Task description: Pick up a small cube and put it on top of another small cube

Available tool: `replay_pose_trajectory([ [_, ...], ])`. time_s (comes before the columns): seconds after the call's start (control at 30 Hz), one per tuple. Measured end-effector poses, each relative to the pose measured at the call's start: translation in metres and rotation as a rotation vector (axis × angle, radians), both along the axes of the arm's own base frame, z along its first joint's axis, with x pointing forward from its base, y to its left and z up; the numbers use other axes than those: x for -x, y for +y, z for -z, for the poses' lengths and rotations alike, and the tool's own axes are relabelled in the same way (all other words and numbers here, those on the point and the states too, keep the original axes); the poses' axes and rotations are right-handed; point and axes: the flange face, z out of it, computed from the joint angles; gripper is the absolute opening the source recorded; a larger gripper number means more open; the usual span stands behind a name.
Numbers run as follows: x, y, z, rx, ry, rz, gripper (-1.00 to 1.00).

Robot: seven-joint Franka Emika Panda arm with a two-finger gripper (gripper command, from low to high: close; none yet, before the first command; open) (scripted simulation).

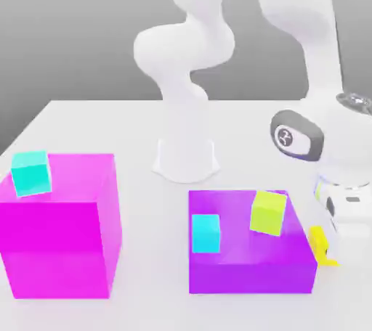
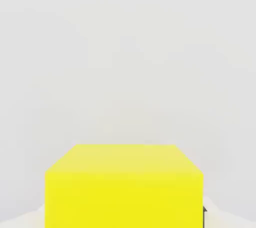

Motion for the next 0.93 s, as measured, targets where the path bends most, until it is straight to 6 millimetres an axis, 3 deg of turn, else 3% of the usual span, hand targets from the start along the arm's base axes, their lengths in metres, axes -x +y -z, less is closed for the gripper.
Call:
replay_pose_trajectory([
  [0.07,0.001,0.0,-0.022,0.0,0.0,0.0,-1.0],
  [0.13,-0.022,-0.02,-0.046,0.005,-0.007,0.072,-1.0],
  [0.17,-0.041,-0.04,-0.06,0.009,-0.012,0.14,-1.0],
  [0.27,-0.097,-0.131,-0.105,0.019,-0.024,0.397,-1.0],
  [0.4,-0.128,-0.242,-0.167,0.025,-0.031,0.68,-1.0],
  [0.53,-0.122,-0.342,-0.221,0.021,-0.026,0.921,-1.0],
  [0.67,-0.086,-0.443,-0.266,0.006,-0.01,1.17,-1.0],
  [0.73,-0.064,-0.488,-0.266,-0.002,-0.002,1.285,-1.0],
  [0.8,-0.056,-0.502,-0.243,-0.005,0.0,1.323,-1.0],
  [0.83,-0.054,-0.505,-0.234,-0.005,0.001,1.33,1.0],
  [0.93,-0.054,-0.504,-0.234,-0.005,0.001,1.33,1.0],
])
